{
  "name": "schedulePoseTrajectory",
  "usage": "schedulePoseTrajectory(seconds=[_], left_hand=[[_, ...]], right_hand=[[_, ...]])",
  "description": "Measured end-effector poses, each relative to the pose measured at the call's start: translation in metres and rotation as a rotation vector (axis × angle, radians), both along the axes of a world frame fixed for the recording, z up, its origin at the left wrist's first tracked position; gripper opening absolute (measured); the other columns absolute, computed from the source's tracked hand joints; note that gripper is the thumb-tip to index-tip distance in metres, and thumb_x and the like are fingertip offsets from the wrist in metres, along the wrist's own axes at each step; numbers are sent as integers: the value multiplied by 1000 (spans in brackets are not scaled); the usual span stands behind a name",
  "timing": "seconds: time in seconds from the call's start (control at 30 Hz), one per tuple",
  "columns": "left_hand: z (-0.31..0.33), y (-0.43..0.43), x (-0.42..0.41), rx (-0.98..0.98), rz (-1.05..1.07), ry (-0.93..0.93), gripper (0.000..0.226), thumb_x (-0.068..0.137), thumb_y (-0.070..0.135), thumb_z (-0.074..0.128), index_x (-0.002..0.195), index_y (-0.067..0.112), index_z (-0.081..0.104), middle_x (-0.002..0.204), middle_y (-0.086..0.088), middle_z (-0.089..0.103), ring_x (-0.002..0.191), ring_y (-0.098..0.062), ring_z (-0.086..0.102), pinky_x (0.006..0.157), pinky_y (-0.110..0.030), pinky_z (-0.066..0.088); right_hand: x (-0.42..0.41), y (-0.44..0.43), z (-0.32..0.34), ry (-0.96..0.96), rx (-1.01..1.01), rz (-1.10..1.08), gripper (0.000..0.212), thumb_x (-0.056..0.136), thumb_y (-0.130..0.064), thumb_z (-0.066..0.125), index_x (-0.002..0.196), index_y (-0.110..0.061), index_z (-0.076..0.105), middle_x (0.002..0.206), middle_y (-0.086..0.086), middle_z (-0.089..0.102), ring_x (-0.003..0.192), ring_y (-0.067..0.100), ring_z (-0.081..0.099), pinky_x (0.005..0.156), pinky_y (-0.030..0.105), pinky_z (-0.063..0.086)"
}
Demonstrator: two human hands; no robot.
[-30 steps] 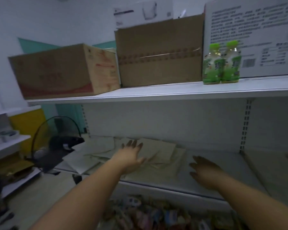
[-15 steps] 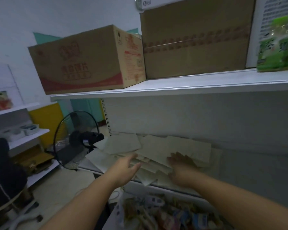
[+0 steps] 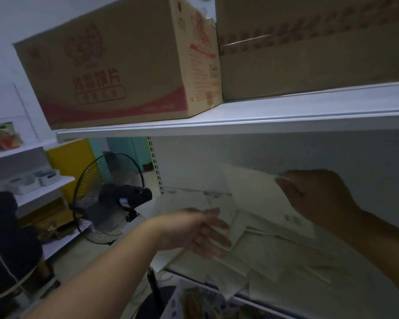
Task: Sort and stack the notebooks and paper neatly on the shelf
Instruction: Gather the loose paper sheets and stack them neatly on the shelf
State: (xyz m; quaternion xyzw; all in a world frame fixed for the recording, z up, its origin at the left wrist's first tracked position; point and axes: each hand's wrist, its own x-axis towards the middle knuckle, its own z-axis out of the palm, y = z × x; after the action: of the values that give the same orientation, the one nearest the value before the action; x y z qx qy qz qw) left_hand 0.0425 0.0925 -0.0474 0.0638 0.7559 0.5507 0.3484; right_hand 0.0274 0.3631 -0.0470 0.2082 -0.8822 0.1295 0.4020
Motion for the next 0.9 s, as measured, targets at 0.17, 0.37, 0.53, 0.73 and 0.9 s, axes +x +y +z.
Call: schedulePoseTrajectory(seconds=[0.17,0.37,0.53,0.73,0.9], left_hand=[[16,-1,-28,600,271,-29,62,87,61,44,129,15,49,109,-13,64,91,-29,66,83,-42,55],[11,-86,-60,639,684,173,23,97,10,36,110,9,55,103,-15,65,96,-33,60,92,-47,47],[6,-196,-76,598,753,193,21,94,9,40,109,10,55,96,-18,64,89,-36,60,78,-47,49],[-18,-253,-86,562,621,92,24,92,10,46,114,8,55,97,-21,64,87,-38,60,75,-47,48],[-35,-261,-98,533,544,67,28,90,9,50,117,5,57,95,-21,68,85,-37,64,76,-46,50]], right_hand=[[6,-98,1,137,16,220,19,81,-24,56,71,-18,72,65,0,70,56,20,66,45,26,51],[-23,-174,-29,-379,-132,378,57,78,-56,50,128,-30,56,140,-22,38,128,-2,42,106,20,36],[-48,-217,-64,-879,154,110,78,90,-53,51,151,-27,9,158,-9,-5,146,10,-2,118,27,3],[-41,-257,-84,-816,132,-40,50,99,-45,33,146,-29,30,155,-9,25,142,9,24,113,20,14],[-32,-257,-78,-292,-503,-212,50,96,-45,29,97,-12,67,94,9,70,91,26,65,69,21,35]])
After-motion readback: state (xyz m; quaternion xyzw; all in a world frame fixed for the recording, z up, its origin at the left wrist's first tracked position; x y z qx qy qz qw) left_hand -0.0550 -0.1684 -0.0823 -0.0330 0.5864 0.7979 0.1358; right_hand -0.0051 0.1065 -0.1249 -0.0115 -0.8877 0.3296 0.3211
